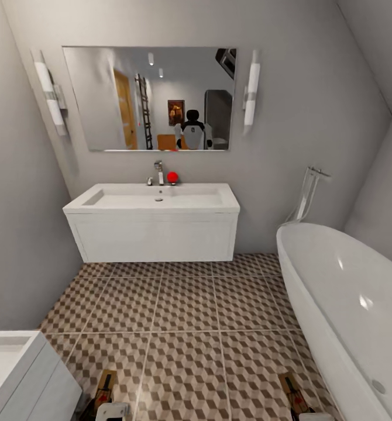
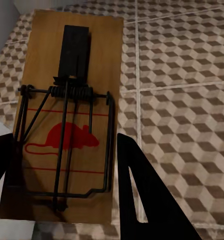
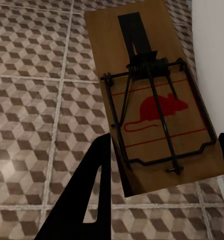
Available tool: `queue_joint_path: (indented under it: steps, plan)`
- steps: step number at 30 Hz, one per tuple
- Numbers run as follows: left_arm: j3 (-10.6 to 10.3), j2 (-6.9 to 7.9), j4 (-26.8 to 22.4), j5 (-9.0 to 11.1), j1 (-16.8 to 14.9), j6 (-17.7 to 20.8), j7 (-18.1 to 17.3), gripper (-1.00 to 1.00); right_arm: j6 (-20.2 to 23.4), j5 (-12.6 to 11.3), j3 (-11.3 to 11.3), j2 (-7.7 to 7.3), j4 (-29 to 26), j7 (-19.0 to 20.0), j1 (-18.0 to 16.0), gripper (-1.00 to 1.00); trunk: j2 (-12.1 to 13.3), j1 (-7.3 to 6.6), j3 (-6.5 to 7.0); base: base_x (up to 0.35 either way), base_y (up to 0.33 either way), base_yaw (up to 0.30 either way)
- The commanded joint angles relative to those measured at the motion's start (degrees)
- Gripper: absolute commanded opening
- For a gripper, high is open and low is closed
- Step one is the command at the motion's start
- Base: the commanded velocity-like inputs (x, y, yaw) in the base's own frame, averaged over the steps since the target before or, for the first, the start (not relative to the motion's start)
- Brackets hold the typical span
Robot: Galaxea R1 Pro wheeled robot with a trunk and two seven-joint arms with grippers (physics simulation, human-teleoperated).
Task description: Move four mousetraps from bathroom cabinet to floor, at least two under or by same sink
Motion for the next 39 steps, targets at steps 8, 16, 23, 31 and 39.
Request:
queue_joint_path:
  steps: [8, 16, 23, 31, 39]
  plan:
    - [-0.36, -0.07, 0.19, -0.58, -0.06, 3.3, 0.73, -1.0, -0.18, -0.41, 0.48, -0.07, -0.02, -0.31, -0.05, -1.0, -0.03, 0.03, -0.06, 0.332, 0.0, 0.0]
    - [-0.36, -0.07, 0.19, -0.58, -0.06, 3.53, 0.73, -1.0, -0.18, -0.41, 0.48, -0.07, -0.02, -0.31, -0.05, -1.0, -0.03, 0.03, -0.06, 0.332, 0.0, 0.0]
    - [-0.37, -0.07, 0.19, -0.58, -0.06, 3.53, 0.73, -1.0, -0.18, -0.41, 0.48, -0.07, -0.02, -0.31, -0.05, -1.0, -0.03, 0.03, -0.06, 0.332, 0.0, 0.0]
    - [-0.4, -0.07, 0.19, -0.58, -0.06, 3.53, 0.73, -1.0, -0.18, -0.41, 0.48, -0.07, -0.02, -0.31, -0.05, -1.0, -0.03, 0.03, -0.06, 0.332, 0.0, 0.0]
    - [-0.4, -0.07, 0.19, -0.58, -0.06, 3.53, 0.73, -1.0, -0.18, -0.41, 0.48, -0.07, -0.02, -0.31, -0.05, -1.0, -0.03, 0.03, -0.06, 0.332, 0.0, 0.0]
